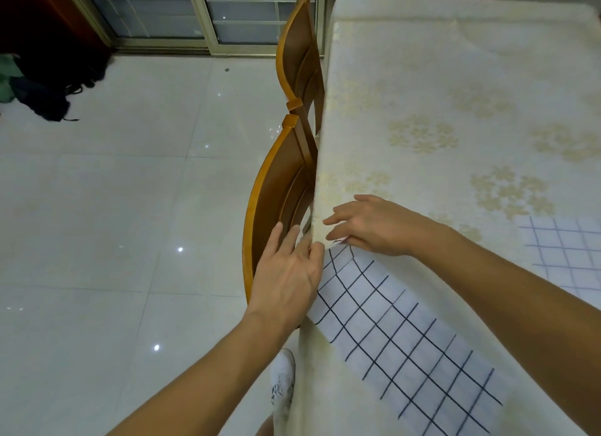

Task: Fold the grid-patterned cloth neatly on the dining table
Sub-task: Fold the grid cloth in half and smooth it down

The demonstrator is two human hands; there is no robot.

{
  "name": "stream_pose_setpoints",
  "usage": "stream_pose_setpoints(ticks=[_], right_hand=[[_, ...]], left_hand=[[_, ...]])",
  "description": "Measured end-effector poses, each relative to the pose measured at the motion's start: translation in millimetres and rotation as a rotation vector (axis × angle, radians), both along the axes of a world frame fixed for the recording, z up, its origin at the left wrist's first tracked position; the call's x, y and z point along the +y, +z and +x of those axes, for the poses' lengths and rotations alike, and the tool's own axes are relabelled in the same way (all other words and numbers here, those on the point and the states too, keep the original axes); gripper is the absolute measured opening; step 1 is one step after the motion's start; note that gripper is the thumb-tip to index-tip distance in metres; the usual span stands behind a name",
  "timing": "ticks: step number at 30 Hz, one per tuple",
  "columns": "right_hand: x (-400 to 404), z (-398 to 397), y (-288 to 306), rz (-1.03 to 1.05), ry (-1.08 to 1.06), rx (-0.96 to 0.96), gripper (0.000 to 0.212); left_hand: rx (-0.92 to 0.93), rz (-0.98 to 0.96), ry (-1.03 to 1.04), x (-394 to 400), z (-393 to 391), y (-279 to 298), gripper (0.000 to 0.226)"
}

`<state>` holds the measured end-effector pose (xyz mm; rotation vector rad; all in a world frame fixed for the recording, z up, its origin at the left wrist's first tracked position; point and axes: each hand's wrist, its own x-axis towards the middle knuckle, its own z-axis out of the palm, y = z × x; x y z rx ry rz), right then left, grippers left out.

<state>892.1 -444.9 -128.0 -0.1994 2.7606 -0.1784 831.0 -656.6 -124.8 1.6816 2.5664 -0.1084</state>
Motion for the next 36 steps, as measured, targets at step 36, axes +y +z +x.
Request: stream_pose_setpoints(ticks=[36], right_hand=[[-26,332,-88,-0.032,-0.049,0.236,0.066]], left_hand=[[-0.323,-0.117,-0.230,-26,266,-48,0.050]])
